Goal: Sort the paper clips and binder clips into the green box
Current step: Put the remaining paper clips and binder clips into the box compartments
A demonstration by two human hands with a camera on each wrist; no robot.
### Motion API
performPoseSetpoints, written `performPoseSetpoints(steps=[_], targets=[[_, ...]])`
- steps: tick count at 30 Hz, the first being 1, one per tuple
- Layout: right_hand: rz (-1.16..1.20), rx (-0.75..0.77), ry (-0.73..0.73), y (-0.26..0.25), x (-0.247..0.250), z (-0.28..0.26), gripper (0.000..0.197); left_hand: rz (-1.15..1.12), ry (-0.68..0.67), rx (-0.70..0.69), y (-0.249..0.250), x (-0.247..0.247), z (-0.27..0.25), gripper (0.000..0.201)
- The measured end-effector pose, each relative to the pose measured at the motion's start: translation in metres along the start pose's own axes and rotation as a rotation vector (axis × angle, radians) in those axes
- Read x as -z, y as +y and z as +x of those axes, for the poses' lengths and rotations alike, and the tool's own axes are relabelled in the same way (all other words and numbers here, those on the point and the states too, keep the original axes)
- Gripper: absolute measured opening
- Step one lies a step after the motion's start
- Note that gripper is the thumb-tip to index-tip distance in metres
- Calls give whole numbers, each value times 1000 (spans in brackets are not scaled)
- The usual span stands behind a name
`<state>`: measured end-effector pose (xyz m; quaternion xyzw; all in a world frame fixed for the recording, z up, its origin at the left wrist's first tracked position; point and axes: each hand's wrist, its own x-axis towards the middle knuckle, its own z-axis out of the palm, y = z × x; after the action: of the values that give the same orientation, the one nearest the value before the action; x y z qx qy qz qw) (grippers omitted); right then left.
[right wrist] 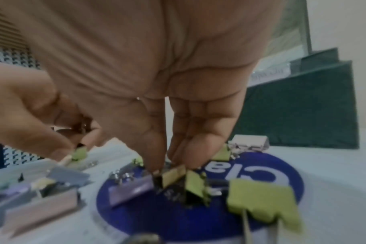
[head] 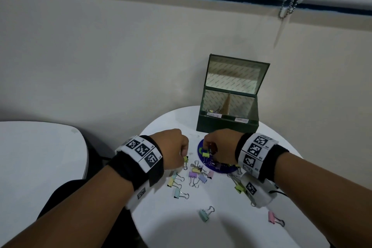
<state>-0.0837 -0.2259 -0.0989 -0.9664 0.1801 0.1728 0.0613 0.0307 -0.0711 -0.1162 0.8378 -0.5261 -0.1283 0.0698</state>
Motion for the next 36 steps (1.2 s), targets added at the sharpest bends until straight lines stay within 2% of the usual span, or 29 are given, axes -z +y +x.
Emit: performPoseSetpoints(steps=[4,8,10,13,15,16,18,19,21,23,24,25,29,33,36], targets=[[130,-6,-23,4,2,2,39,-29,3,-25,-2,1,0,11],[359,75,83,15,8,2,30,2,-64,-59,0,1,0,28],[767,99,100,20,9,4,32,18,-76,-75,1,1,1,26],[1660,106,105,27,16,8,37,11,-61,-34,1,-1,3,14],[1977,92,122,30,20,7,37,-2,-48,-6,2,-2,4,10],[2019,68,107,28,20,8,35,-12,-43,1,2,-2,4,12],[1867,-34,49,21,19,8,28,-27,-34,7,1,-2,5,15],[1663,-61,43,16,15,8,23,-29,-28,2,1,-2,5,14],[1023,-23,93,10,7,7,17,-23,-32,-12,0,-2,5,13],[388,92,124,4,1,7,26,-15,-59,-31,-1,-3,4,25],[184,122,102,1,-1,7,31,-12,-74,-42,-1,-2,4,30],[78,123,76,0,-3,8,35,-10,-85,-54,0,-2,4,30],[8,87,34,2,-5,11,38,-11,-76,-43,1,-2,5,22],[119,94,116,10,0,9,31,-21,-38,-24,0,-5,4,15],[60,112,141,16,3,9,32,-11,-29,-22,0,-4,5,14]])
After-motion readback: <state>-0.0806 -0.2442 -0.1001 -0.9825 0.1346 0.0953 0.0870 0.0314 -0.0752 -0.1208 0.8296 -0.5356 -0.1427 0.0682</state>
